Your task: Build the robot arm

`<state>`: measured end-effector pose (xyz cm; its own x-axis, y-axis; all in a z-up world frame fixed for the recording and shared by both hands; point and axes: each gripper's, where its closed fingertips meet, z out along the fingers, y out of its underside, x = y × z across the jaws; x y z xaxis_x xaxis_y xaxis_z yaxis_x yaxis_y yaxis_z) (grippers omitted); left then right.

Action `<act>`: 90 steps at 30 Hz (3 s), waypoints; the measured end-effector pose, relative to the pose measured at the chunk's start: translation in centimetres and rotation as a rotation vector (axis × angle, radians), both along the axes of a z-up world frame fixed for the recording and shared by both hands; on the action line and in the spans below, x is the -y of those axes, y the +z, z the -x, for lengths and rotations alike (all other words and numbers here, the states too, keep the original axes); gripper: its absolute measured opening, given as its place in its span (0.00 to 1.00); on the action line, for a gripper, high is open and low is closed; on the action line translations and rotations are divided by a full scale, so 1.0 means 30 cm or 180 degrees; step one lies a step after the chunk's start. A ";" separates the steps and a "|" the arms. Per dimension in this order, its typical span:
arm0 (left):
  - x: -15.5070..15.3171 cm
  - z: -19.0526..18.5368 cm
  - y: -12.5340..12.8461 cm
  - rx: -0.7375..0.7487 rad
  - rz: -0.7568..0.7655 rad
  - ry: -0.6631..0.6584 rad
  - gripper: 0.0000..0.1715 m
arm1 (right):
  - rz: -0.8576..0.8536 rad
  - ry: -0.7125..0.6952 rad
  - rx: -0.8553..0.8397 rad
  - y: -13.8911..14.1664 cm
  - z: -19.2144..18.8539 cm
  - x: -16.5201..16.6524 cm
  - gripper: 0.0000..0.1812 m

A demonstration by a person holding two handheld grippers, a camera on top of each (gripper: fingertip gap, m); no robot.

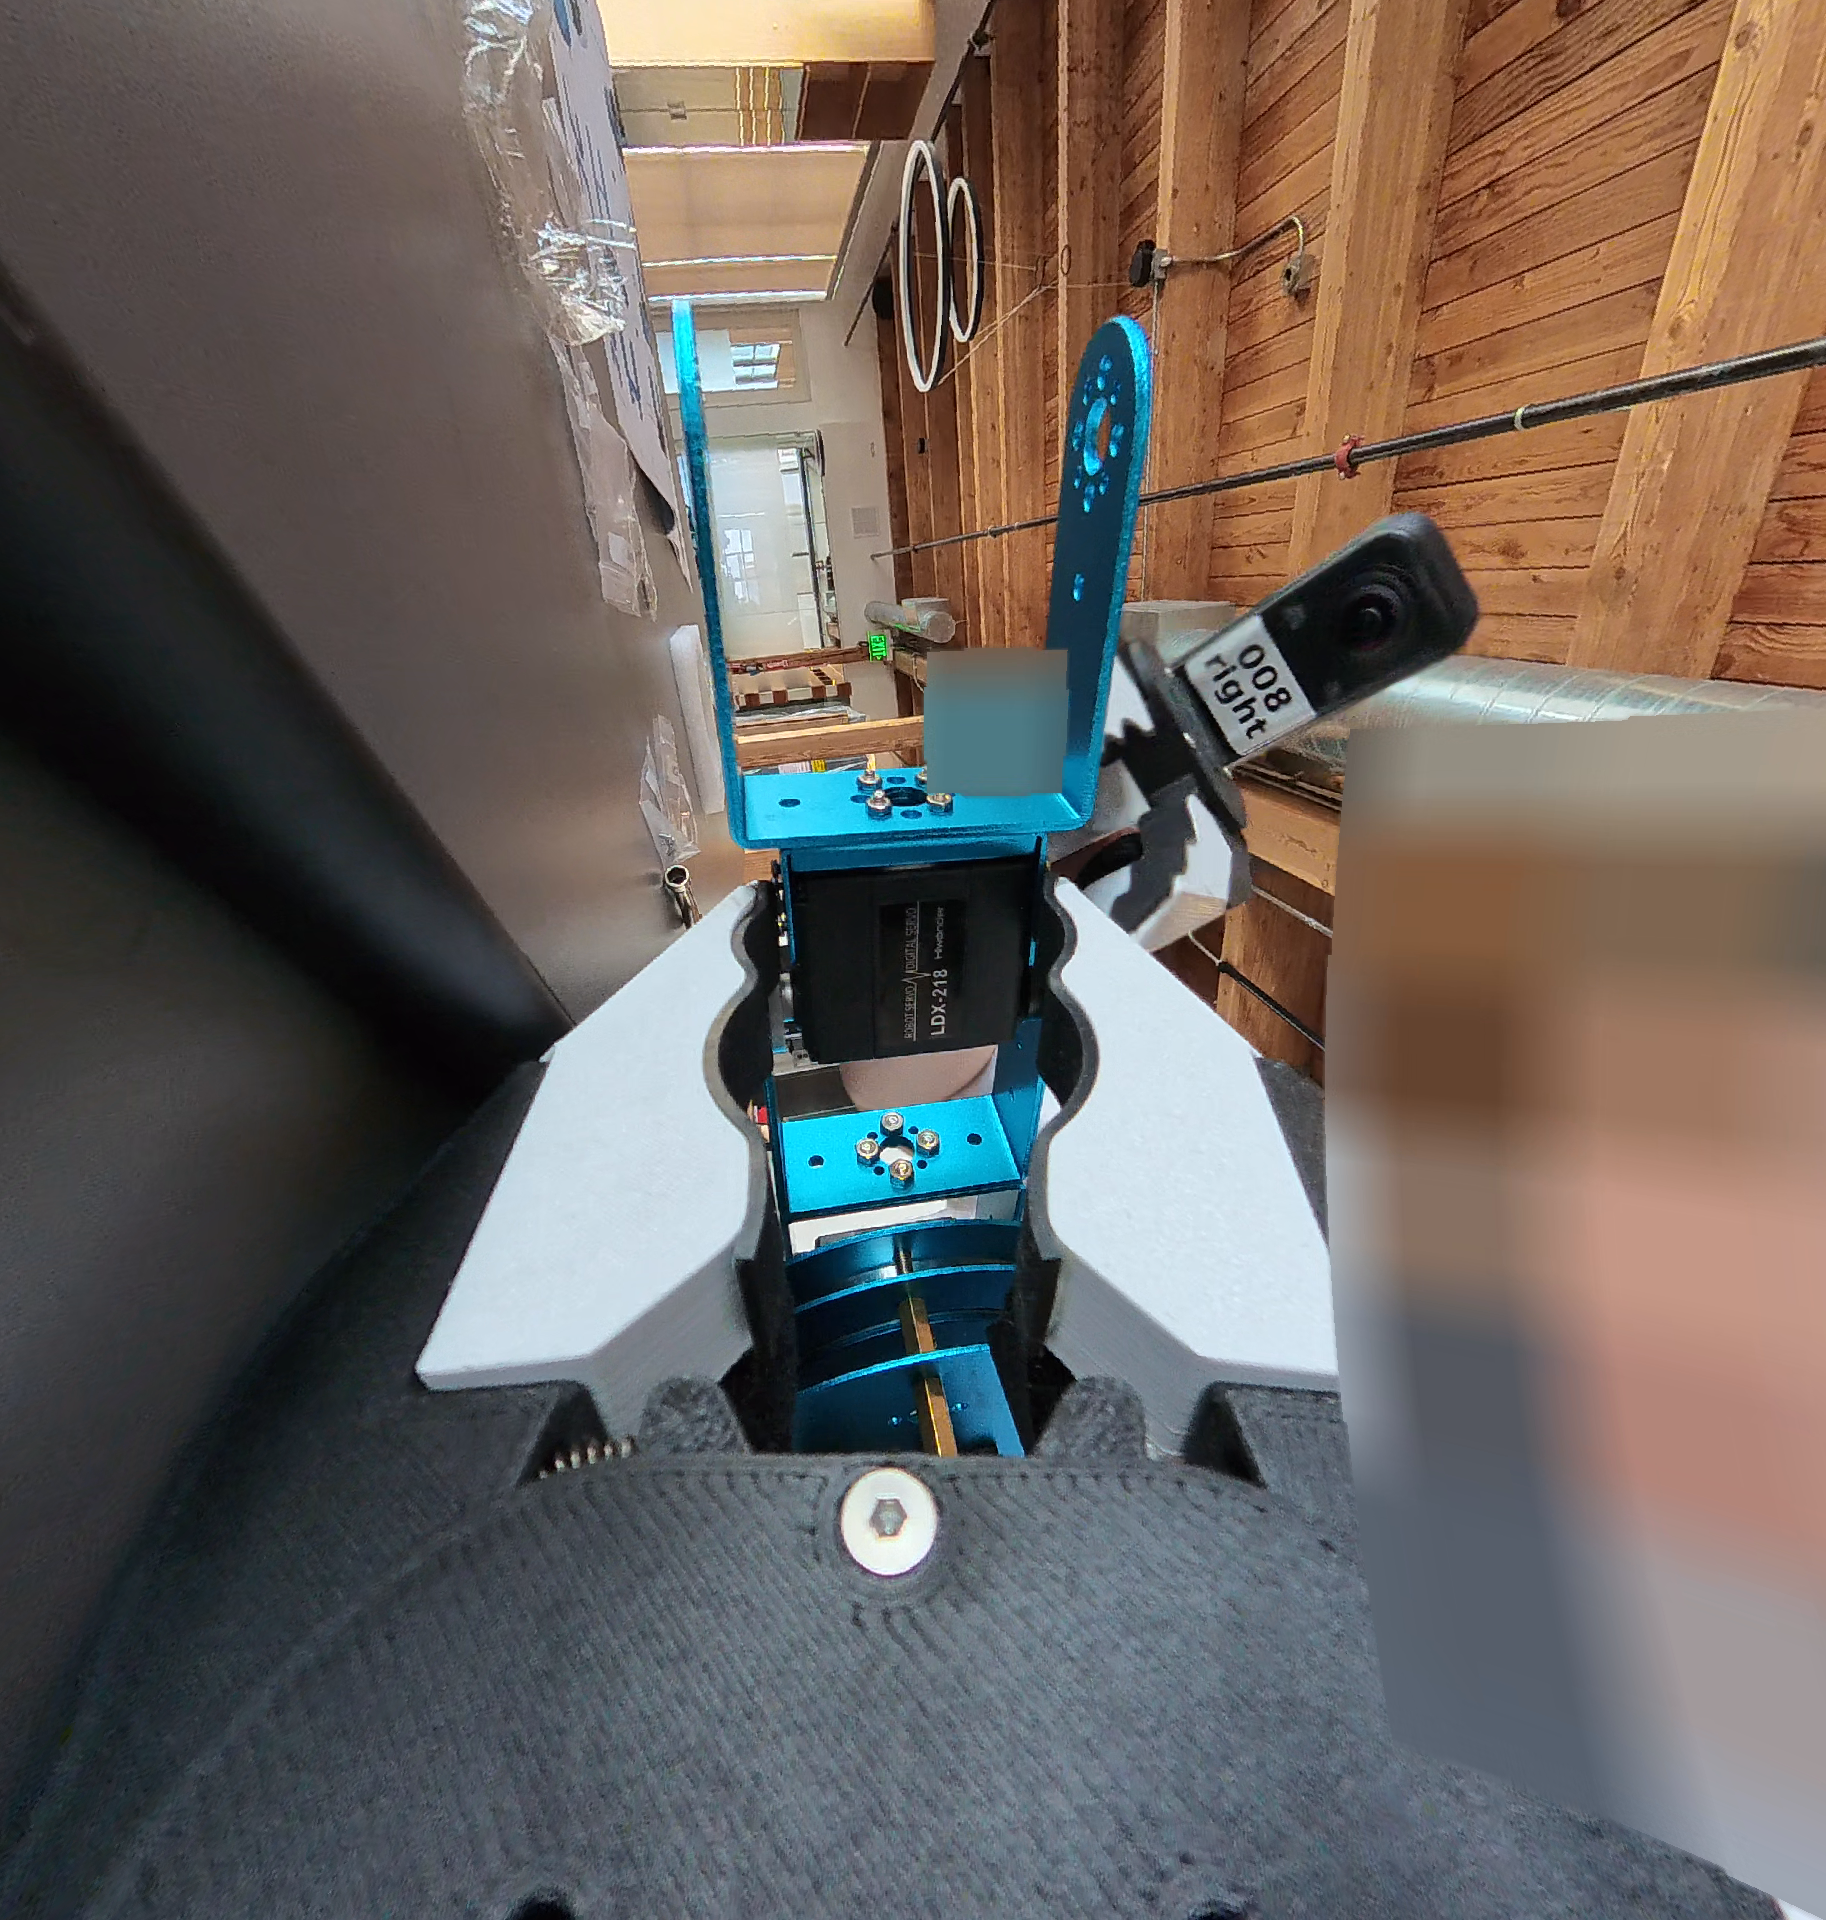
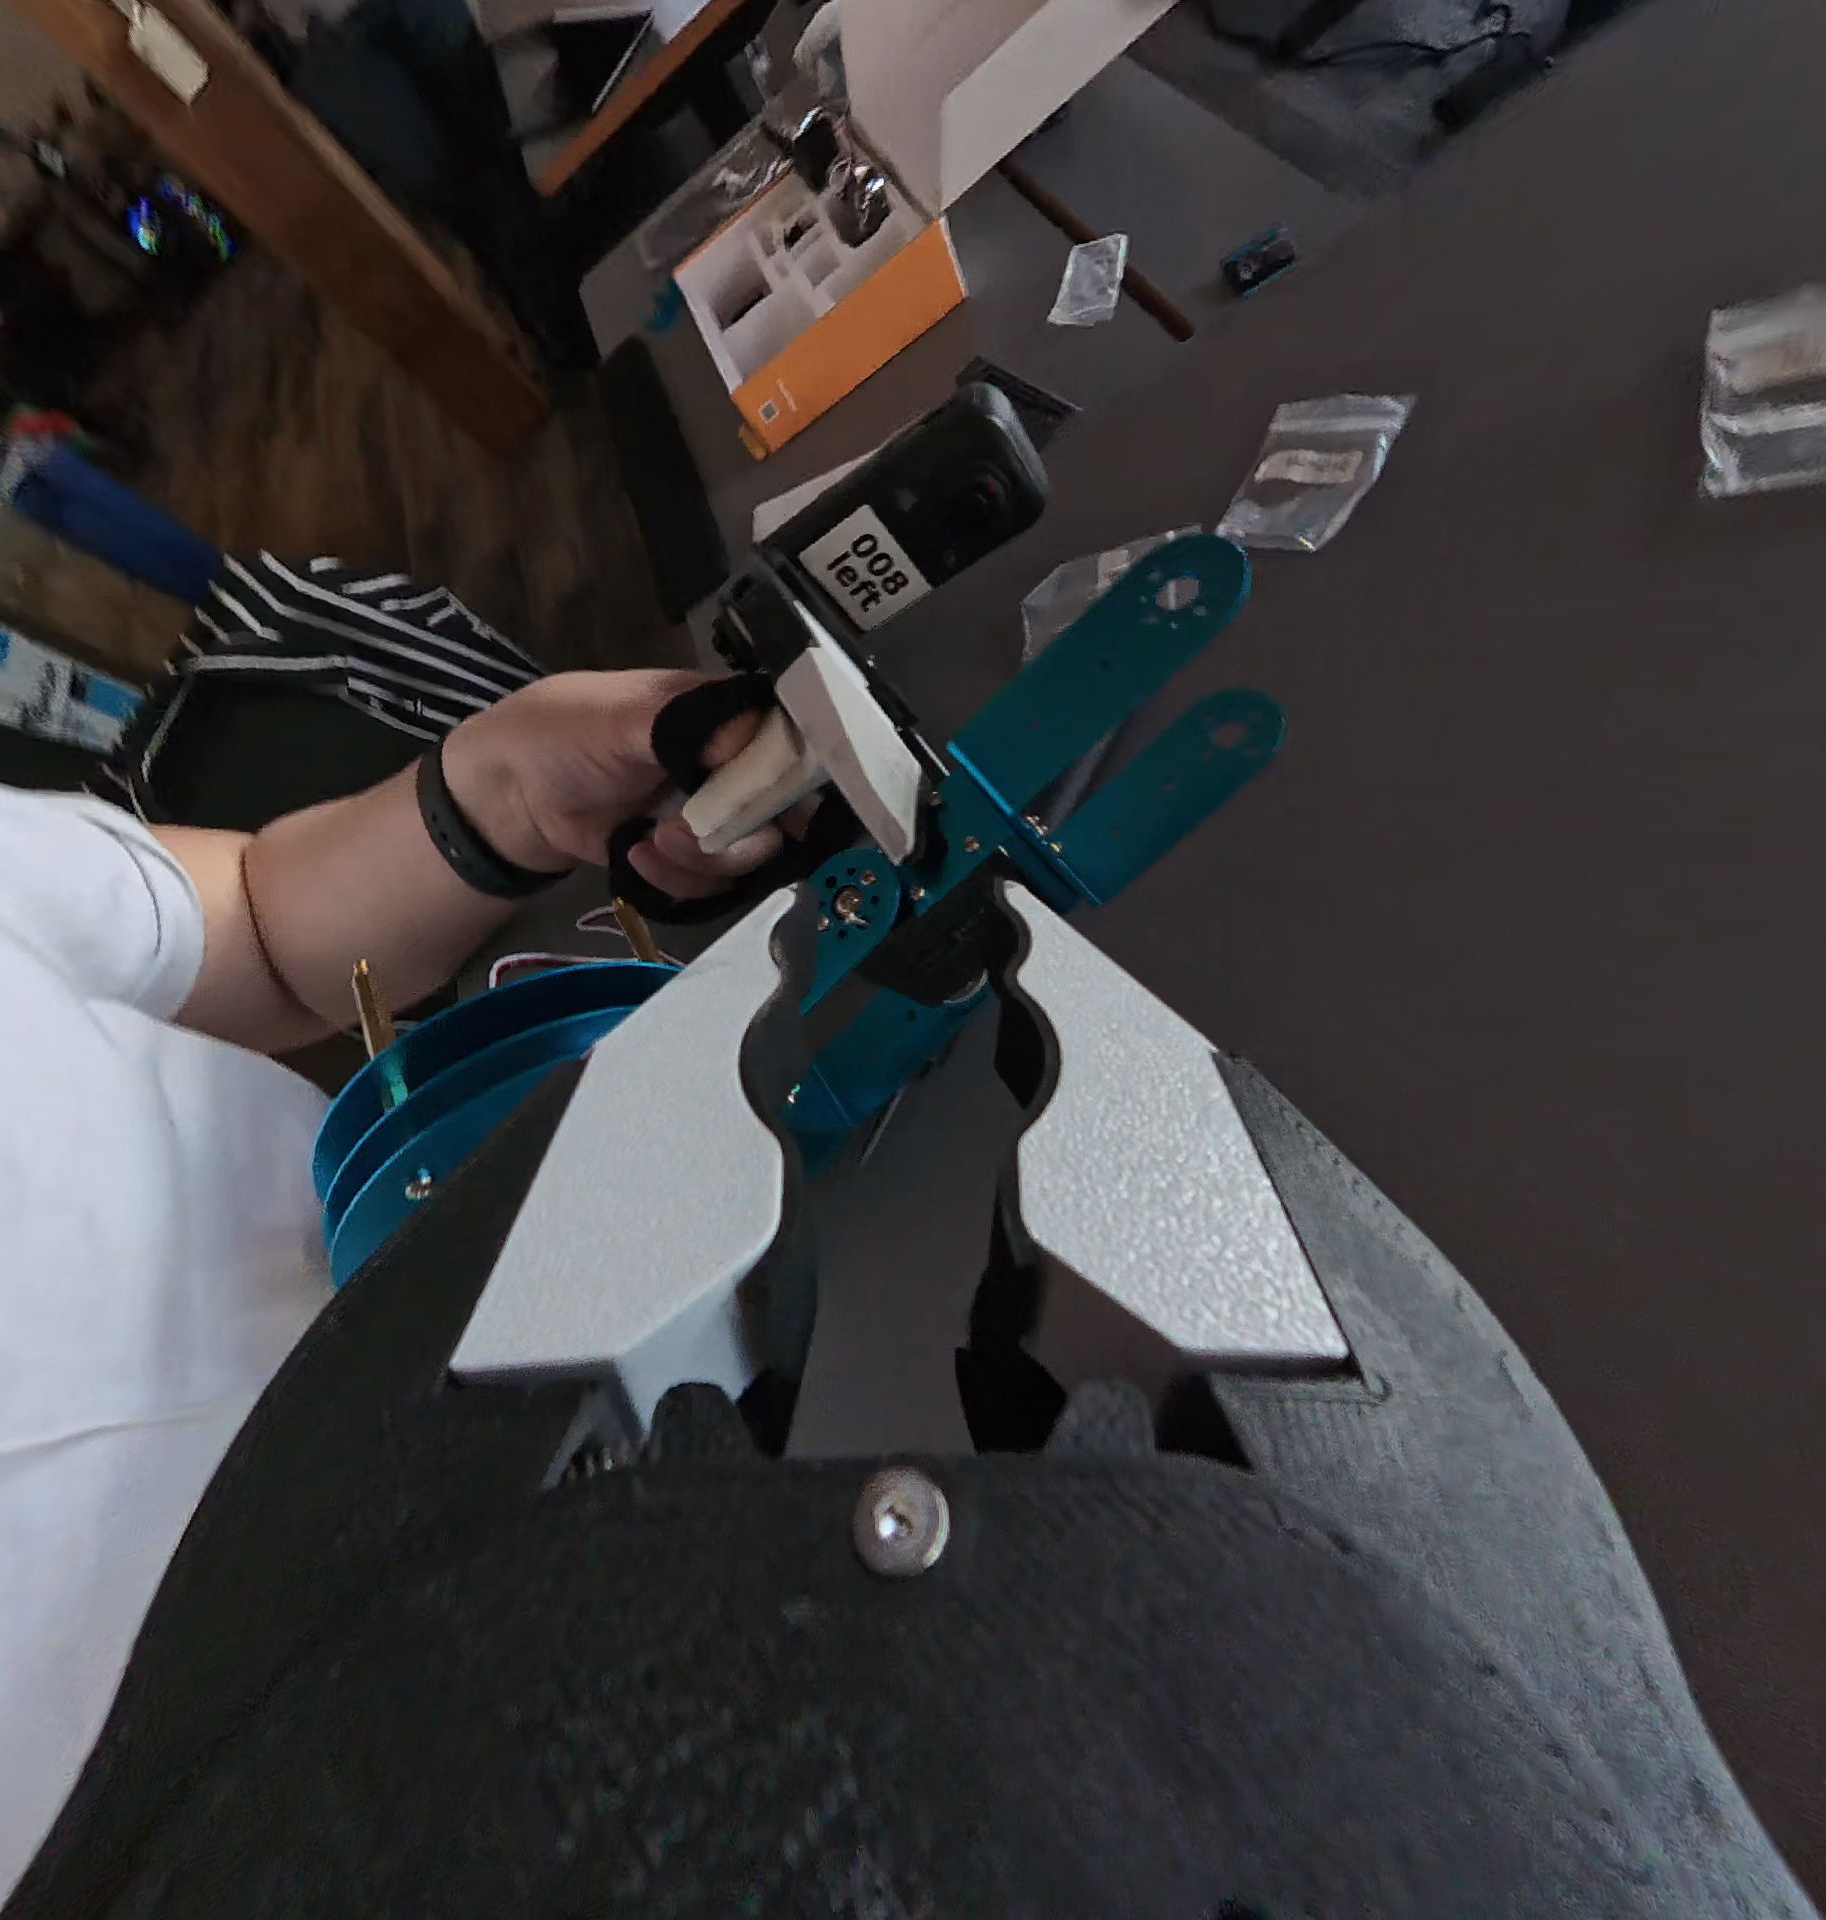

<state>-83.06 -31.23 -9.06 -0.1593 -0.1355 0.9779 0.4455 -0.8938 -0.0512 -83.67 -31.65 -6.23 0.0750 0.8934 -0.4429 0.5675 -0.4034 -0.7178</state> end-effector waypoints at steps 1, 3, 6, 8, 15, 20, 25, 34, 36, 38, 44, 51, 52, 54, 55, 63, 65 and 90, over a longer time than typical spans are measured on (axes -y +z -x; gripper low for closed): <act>0.000 -0.001 0.000 -0.0002 -0.0002 -0.0001 0.28 | 0.0063 -0.0068 -0.0019 -0.006 0.000 -0.003 0.18; 0.000 -0.001 0.000 -0.0002 -0.0003 -0.0001 0.28 | 0.0147 -0.0141 -0.0051 -0.017 0.001 -0.004 0.17; 0.000 -0.001 0.000 0.0001 -0.0002 0.0001 0.28 | 0.0265 -0.0137 -0.0052 -0.031 0.005 0.013 0.16; 0.000 -0.001 0.000 0.0003 0.0001 0.0001 0.28 | 0.0257 -0.0134 -0.0023 -0.041 0.008 0.017 0.16; 0.000 0.001 -0.002 0.0001 0.0010 0.0006 0.28 | 0.0286 -0.0106 -0.0004 -0.050 0.010 0.013 0.15; 0.000 -0.001 0.001 0.0005 0.0007 0.0000 0.29 | 0.0317 -0.0084 -0.0023 -0.045 0.005 0.014 0.15; 0.001 -0.001 0.002 0.0003 -0.0001 -0.0003 0.29 | 0.0487 -0.0065 -0.0069 -0.042 0.003 0.016 0.14; 0.000 -0.002 0.002 0.0006 0.0014 0.0009 0.28 | 0.0833 -0.0065 -0.0184 -0.038 0.004 0.010 0.11; 0.000 -0.001 0.001 0.0005 0.0025 0.0015 0.28 | 0.0821 -0.0051 -0.0225 -0.032 0.003 0.011 0.11; -0.001 0.001 0.000 0.0008 0.0032 0.0020 0.29 | 0.0734 0.0020 -0.0259 -0.023 0.001 0.014 0.14; 0.000 -0.001 0.003 0.0008 0.0024 0.0017 0.28 | 0.0560 0.0395 -0.0580 -0.003 -0.005 0.020 0.10; -0.003 0.000 -0.002 0.0024 0.0058 0.0044 0.28 | 0.0224 0.0424 -0.0712 -0.019 0.000 0.006 0.10; -0.003 0.000 -0.001 0.0024 0.0059 0.0048 0.28 | 0.0240 0.0404 -0.0745 -0.016 -0.001 0.001 0.10; -0.003 0.001 -0.002 0.0029 0.0068 0.0056 0.28 | 0.0272 0.0411 -0.0843 -0.006 -0.007 -0.006 0.13; -0.004 0.001 -0.002 0.0031 0.0072 0.0060 0.28 | 0.0266 0.0360 -0.0848 -0.012 -0.010 -0.021 0.13; -0.002 -0.003 0.003 0.0029 0.0063 0.0059 0.28 | 0.0780 0.0323 -0.1066 -0.006 -0.021 -0.020 0.16; -0.001 -0.004 0.005 0.0028 0.0058 0.0057 0.28 | 0.0566 0.0457 -0.1019 -0.009 -0.029 0.002 0.16; -0.001 -0.003 0.007 0.0055 0.0117 0.0099 0.29 | -0.0045 0.0871 -0.1013 0.002 -0.015 0.041 0.11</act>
